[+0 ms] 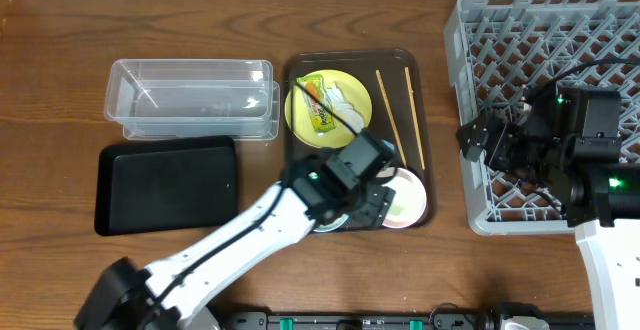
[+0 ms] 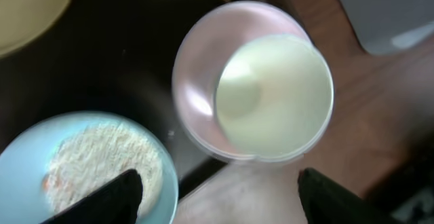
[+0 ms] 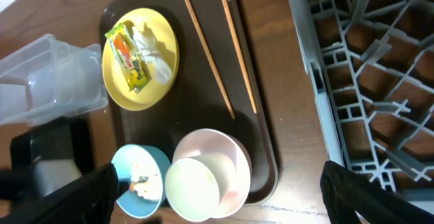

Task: Sort waste into correct bins and load items into the dishwasher rack
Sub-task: 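Reach the left gripper to the pink bowl and grasp the white cup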

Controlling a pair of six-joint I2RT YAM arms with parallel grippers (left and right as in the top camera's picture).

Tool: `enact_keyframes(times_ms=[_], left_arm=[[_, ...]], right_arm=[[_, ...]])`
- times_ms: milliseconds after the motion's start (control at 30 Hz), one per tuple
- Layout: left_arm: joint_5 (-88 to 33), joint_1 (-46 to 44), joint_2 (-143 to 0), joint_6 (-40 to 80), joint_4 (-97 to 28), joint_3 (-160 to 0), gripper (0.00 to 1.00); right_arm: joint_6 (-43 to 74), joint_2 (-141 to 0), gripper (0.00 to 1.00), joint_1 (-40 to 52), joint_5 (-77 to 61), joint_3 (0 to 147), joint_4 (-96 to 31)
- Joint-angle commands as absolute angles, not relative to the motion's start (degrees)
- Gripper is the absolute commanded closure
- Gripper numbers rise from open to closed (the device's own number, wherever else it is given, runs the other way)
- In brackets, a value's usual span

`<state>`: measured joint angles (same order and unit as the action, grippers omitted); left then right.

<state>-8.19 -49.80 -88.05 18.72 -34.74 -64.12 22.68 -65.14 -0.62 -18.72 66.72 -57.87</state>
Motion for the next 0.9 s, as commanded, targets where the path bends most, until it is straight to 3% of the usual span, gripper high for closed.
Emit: enact_keyframes(times_ms=[0,200,467,767,867], left_arm=[[-6.35,-49.87,-90.78,21.39,-32.18,-65.08,0.32],[-10.92,-49.84,-95.46,21.34,-29.21,-65.08,0.49],[-11.16,-49.78,-94.59,21.32,-29.69,-65.19,0.94],[-12.12,-43.99,-83.13,22.92,-31.83,-65.78,0.94],[-19.05,-38.06,-77.30,23.53,-32.47,-65.78,0.94]], right_arm=[[23.07,-64.84,0.07,-1.04,-19.97,67.81,-58.33],[23.07,-64.84,0.05,-1.06,-19.97,67.81,-59.44],[23.07,-64.84,0.03,-1.06,-19.97,67.81,-59.61],[22.37,-64.82,0.03,-1.06,-19.97,67.81,-59.59],[19.42,-64.82,0.02,-1.06,-20.60,67.81,-59.51]])
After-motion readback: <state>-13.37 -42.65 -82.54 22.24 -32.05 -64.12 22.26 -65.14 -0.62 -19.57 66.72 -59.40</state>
